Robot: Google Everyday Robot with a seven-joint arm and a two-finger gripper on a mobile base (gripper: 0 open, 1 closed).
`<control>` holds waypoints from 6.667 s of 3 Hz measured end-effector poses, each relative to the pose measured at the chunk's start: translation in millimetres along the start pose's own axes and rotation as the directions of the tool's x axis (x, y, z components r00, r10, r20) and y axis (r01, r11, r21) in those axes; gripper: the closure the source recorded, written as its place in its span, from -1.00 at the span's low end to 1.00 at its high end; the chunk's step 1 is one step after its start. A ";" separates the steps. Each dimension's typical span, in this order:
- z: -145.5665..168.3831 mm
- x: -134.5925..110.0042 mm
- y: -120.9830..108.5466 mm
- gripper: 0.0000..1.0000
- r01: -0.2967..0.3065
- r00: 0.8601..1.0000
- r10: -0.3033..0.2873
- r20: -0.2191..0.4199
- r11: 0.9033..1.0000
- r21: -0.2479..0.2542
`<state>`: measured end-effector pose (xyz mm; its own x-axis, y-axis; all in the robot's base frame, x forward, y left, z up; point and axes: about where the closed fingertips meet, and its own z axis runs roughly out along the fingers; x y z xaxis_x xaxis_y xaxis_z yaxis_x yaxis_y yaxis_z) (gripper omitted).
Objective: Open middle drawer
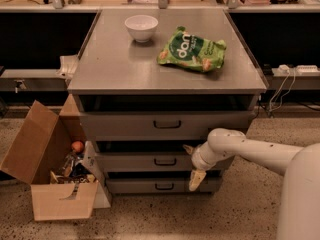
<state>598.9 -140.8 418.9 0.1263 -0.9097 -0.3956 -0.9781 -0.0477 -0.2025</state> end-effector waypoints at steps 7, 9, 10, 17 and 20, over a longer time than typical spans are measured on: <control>-22.4 -12.9 33.1 0.21 0.030 0.999 -0.025 0.041 0.993 -0.116; -22.3 -12.9 33.2 -0.72 0.030 0.999 -0.025 0.041 0.993 -0.116; -22.3 -12.9 33.2 -1.00 0.030 0.999 -0.025 0.041 0.993 -0.116; -8.4 1.1 99.5 -0.30 0.083 0.996 -0.082 0.017 0.950 -0.301; -16.5 -1.6 101.1 1.00 0.087 0.996 -0.084 0.023 0.947 -0.309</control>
Offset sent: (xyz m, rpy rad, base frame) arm -0.0397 0.0019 0.0173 0.0284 0.1133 0.0867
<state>497.1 -151.0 413.8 0.2113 -0.8928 -0.3978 -0.9666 -0.2513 0.0505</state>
